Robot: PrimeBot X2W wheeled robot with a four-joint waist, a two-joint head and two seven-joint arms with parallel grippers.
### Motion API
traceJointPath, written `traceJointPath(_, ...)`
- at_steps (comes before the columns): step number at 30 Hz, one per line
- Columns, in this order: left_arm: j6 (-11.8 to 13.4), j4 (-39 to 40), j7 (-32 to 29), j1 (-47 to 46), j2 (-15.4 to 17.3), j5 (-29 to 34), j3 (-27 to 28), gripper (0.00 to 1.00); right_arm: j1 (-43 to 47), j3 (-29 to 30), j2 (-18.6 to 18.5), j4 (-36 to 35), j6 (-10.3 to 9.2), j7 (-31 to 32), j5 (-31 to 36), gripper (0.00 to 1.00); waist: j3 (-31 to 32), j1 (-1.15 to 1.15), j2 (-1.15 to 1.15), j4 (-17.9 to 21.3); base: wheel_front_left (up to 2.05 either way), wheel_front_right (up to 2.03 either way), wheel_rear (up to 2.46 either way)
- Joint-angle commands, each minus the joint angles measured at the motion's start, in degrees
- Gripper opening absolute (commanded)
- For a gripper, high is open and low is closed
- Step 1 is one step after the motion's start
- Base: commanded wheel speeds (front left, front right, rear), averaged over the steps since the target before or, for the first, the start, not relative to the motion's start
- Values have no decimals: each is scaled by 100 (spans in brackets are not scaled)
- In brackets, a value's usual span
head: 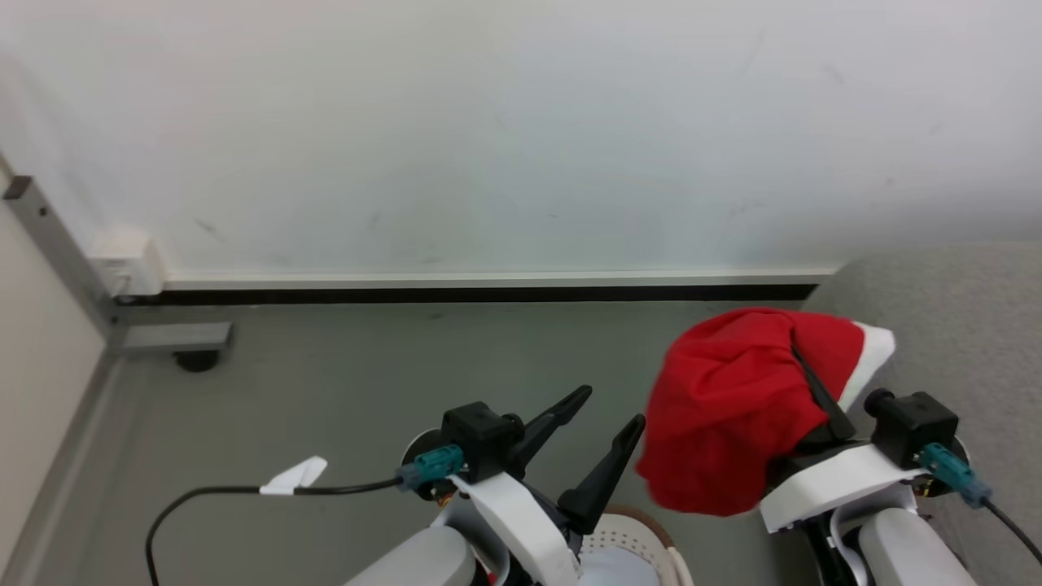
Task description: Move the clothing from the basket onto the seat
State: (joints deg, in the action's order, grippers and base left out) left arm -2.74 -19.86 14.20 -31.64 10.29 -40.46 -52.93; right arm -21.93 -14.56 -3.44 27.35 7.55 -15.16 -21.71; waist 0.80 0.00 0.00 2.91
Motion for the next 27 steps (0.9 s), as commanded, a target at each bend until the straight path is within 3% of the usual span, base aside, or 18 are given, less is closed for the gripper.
traceJointPath(1,-13,17,36,78,41,45,-9,100,97,70,-67,-59,-12,0,5,0,-63,0,0,266,0,0,0)
traceJointPath(14,-64,254,95,55,144,447,120,100,434,550,-262,-533,-12,-1,128,0,-358,0,0,1568,0,0,0)
traceJointPath(20,-161,354,94,206,143,742,314,100,737,783,-201,-858,-12,0,106,0,-437,0,0,2012,0,0,0)
traceJointPath(27,-259,287,95,341,67,1003,475,100,902,836,-149,-1040,-12,0,104,0,-458,0,0,2247,0,0,0)
